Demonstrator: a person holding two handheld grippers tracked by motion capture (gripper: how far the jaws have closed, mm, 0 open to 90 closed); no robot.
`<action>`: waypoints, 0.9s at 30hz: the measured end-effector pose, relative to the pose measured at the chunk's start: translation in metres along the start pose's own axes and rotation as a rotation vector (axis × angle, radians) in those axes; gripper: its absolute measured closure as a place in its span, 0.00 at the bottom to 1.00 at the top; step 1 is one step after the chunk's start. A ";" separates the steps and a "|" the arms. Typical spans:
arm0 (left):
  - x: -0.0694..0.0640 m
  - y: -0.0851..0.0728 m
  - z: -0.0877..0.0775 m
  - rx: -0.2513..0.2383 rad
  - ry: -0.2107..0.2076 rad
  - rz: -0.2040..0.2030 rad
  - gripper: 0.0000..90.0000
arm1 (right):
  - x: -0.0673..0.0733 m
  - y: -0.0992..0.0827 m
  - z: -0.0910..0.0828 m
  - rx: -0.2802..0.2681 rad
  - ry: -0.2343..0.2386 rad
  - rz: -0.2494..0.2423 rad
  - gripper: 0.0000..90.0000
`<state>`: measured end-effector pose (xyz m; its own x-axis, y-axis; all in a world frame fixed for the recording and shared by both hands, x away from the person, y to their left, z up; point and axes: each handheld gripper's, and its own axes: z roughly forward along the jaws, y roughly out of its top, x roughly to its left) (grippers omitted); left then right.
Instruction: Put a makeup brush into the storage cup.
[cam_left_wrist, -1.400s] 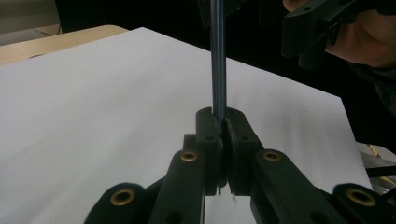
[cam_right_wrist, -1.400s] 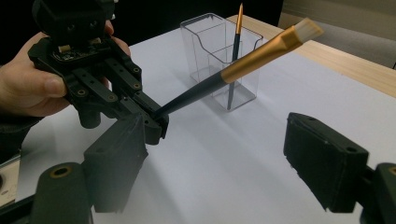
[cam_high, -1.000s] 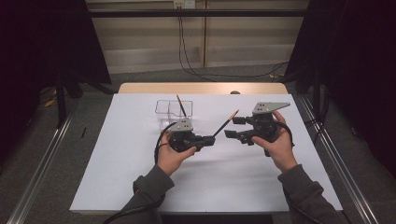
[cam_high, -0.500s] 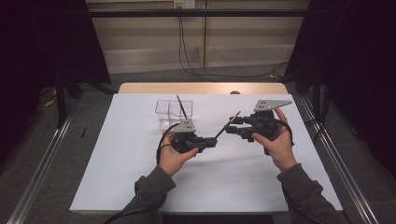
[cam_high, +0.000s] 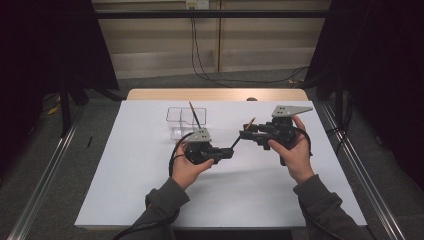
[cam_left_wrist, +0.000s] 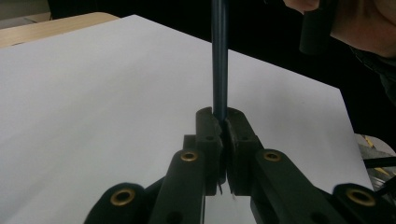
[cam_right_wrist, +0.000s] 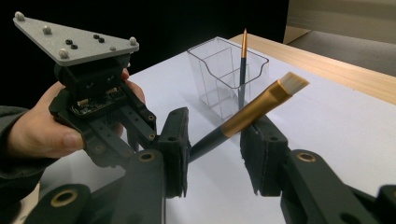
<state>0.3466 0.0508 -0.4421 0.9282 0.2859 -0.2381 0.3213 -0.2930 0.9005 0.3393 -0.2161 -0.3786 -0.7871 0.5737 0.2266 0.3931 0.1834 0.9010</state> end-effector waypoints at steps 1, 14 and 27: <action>0.000 0.000 0.000 0.000 -0.001 0.005 0.95 | 0.000 0.000 0.000 -0.002 -0.004 0.004 0.70; -0.003 0.000 0.004 0.011 -0.008 -0.003 0.95 | -0.002 0.000 -0.002 -0.036 -0.008 0.027 0.81; -0.003 0.001 0.003 -0.006 0.001 -0.012 0.95 | 0.000 -0.001 0.003 -0.021 0.004 0.036 0.80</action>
<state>0.3450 0.0466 -0.4417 0.9241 0.2902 -0.2488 0.3314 -0.2841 0.8997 0.3400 -0.2138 -0.3810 -0.7745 0.5762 0.2610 0.4115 0.1456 0.8997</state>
